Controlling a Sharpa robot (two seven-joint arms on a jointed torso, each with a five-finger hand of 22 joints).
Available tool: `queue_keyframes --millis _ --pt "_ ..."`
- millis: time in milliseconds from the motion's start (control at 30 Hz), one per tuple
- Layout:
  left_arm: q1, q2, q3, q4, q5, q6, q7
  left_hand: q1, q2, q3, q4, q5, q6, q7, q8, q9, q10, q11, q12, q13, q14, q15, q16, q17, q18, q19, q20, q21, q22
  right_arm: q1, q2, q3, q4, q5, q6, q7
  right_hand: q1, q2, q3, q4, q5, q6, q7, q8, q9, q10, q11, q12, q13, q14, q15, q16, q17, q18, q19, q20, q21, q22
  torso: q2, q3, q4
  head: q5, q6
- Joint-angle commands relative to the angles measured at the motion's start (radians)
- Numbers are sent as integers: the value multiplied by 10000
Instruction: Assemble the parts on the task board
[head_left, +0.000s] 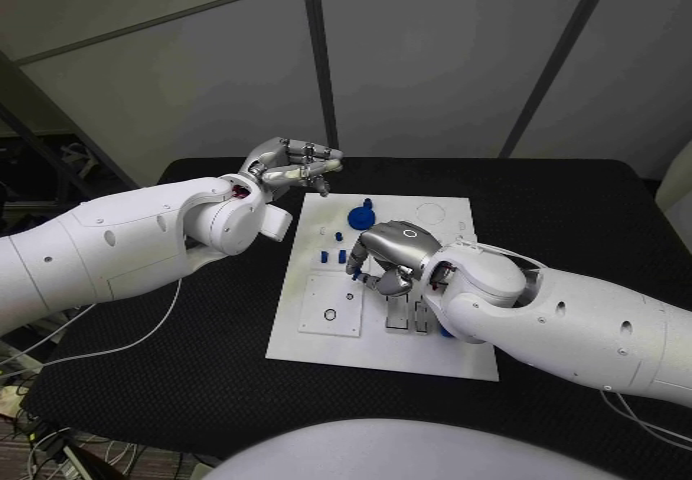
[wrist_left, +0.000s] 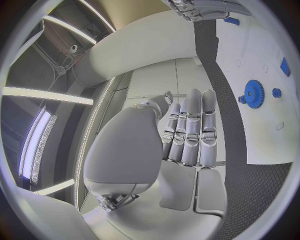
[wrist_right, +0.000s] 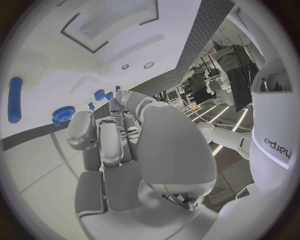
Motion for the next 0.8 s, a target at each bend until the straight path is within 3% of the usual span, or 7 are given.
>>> queue_keyframes --millis 33,533,800 --pt "19 34 14 -8 41 50 40 4 103 -72 -10 -27 44 31 49 -11 -52 -4 38 6 -78 23 -34 -13 -188 -65 -17 -19 -13 -36 81 -11 -86 63 284 187 -103 18 47 -30 64 14 9 -47 -13 250 -210 7 105 411 -94 33 -11 -134 65 20 42 10 2 4 -5 121 -73" --pt "21 59 14 -18 41 60 43 4 103 -72 -10 -27 44 31 49 -11 -52 -4 38 6 -78 23 -34 -13 -188 -65 -17 -19 -13 -218 314 -63 -250 41 424 267 -116 21 55 -52 64 -9 19 -62 -19 225 -201 -15 106 413 -92 63 21 -141 81 34 75 53 -9 -2 -16 483 -307" --pt "23 51 15 -19 41 87 32 4 103 -72 -10 -27 44 31 49 -11 -52 -4 38 6 -78 23 -34 -13 -188 -65 -17 -19 -13 -244 326 -87 -307 -11 534 219 -116 21 55 -52 64 -9 19 -62 -19 225 -201 -16 106 413 -92 63 21 -141 81 34 76 54 -13 -6 -12 513 -346"
